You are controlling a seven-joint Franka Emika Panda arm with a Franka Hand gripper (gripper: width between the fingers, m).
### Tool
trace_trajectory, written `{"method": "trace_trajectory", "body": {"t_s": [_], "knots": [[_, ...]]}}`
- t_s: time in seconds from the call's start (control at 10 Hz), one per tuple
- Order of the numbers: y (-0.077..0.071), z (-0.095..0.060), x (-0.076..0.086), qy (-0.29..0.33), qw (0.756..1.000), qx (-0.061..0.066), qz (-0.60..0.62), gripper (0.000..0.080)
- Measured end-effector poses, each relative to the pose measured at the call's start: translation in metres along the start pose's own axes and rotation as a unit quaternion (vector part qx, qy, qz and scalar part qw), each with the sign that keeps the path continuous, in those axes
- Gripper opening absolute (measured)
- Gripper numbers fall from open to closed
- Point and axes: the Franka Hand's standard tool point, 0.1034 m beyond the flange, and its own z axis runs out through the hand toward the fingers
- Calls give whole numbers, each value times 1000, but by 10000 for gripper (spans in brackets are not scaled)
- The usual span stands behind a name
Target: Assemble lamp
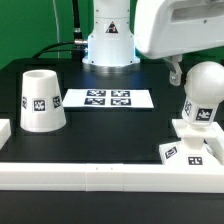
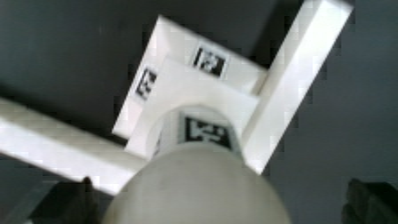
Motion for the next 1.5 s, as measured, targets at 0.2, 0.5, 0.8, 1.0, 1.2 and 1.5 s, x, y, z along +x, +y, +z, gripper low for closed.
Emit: {"method": "trace_trajectory", "body": {"t_s": [0.2, 0.5, 0.8, 1.0, 1.2, 1.5], "knots": [[1, 1, 3, 1, 1000, 0, 0, 699], [9, 0, 2, 3, 1000, -1, -18, 699], [12, 4, 4, 3, 1000, -1, -21, 699], [11, 6, 4, 1, 1000, 0, -21, 699], [12, 5, 11, 4, 1000, -1, -22, 699], [13, 6, 10, -8, 1000, 1, -29, 699]]}}
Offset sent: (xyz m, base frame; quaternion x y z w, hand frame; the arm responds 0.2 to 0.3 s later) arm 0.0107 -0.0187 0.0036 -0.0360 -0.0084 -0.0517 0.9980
